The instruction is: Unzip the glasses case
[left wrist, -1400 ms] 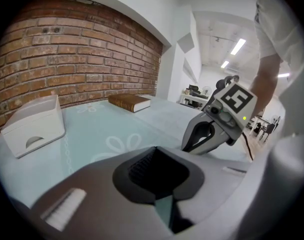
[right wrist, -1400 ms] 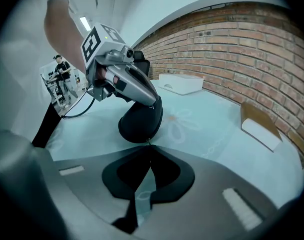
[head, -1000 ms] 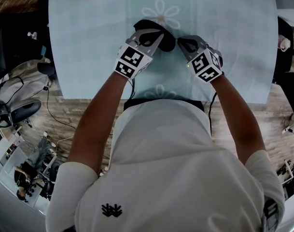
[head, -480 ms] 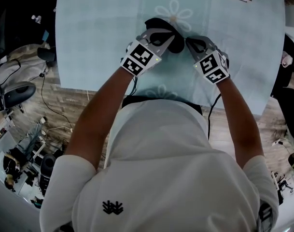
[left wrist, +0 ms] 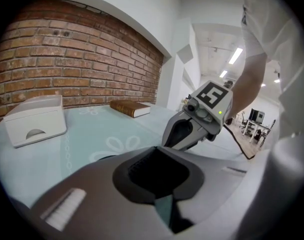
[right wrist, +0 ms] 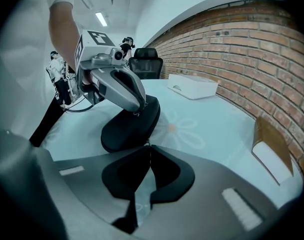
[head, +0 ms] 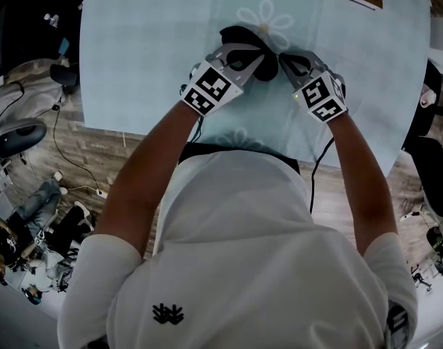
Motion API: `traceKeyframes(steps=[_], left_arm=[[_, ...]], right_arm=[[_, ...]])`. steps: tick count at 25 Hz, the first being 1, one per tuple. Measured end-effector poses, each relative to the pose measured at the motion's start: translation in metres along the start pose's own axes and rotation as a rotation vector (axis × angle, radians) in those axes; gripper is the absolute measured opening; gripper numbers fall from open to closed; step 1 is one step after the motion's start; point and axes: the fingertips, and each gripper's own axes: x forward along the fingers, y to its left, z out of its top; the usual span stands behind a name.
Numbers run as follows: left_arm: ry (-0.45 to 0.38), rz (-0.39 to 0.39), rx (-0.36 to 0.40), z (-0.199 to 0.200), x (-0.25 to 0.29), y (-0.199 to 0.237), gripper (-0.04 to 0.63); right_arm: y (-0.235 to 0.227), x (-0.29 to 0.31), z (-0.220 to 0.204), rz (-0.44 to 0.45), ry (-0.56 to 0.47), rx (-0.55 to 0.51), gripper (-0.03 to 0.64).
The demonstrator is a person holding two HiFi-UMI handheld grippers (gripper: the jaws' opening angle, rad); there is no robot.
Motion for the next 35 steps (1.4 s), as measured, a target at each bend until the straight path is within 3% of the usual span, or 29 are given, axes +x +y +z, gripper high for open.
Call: traceKeyframes(steps=[35], left_arm=[[-0.050, -0.016, -0.017, 0.002, -0.004, -0.002, 0.055]], right_arm=[[-0.021, 0.028, 0.035, 0.128, 0.018, -0.198, 0.005]])
